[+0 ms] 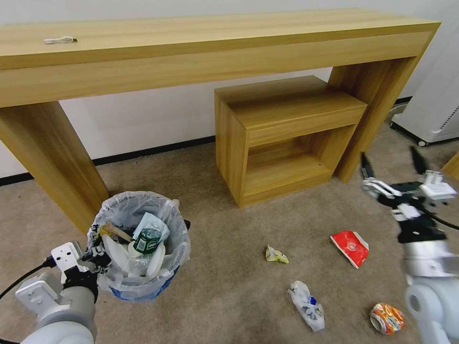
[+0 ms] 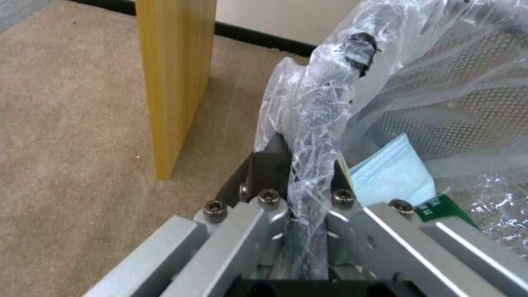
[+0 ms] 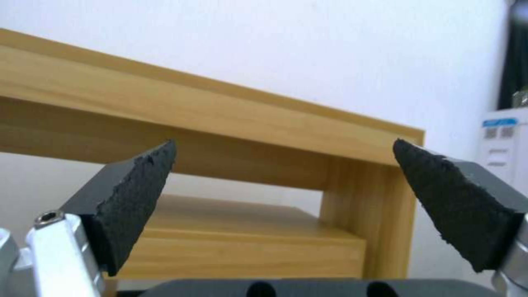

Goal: Pick up the trash bin and place the garbage on the floor into it.

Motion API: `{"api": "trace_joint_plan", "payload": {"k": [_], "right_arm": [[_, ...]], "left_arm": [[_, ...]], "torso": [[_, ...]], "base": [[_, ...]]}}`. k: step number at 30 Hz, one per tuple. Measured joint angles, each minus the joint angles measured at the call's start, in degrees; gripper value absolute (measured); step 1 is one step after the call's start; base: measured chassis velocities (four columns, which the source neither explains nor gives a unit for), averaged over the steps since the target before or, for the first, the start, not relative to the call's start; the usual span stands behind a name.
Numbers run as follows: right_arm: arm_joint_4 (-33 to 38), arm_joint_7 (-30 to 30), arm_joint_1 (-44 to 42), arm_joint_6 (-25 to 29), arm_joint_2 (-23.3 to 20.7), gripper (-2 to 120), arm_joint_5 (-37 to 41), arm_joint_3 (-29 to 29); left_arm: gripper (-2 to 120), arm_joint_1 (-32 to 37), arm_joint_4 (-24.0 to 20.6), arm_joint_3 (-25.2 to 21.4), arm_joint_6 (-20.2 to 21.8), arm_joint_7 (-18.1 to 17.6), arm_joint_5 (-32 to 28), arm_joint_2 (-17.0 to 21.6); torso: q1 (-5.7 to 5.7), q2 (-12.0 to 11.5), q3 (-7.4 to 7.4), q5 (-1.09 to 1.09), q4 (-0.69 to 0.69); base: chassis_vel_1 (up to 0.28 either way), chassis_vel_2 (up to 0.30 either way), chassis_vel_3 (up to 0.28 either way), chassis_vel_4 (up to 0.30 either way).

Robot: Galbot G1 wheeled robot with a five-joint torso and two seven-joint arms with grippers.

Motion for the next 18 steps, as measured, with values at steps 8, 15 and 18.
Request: {"api": "trace_joint_plan", "payload": {"k": [8,15,18], "right_arm": [[-0.9,-0.4,0.0,2.1,3.6,100,-2.6,-0.9],[-2.7,-0.9,1.3,3.1,4.8,100,-5.0,-2.3],[-2.8,-0.9,1.7,3.1,5.2,100,-5.2,-2.6]], "left_arm": [[0,0.6,1.4,-0.3,-1.3,1.6,1.5,0.1],[0,1.0,2.0,-1.2,-2.1,1.9,1.4,0.3],[0,0.9,2.0,-1.2,-2.1,1.9,1.2,0.4]], "torso": [[0.0,0.0,0.0,0.0,0.0],[0.0,0.0,0.0,0.0,0.01],[0.0,0.0,0.01,-0.01,0.01]], "base": [[0.0,0.0,0.0,0.0],[0.0,0.0,0.0,0.0],[0.0,0.0,0.0,0.0]]}}
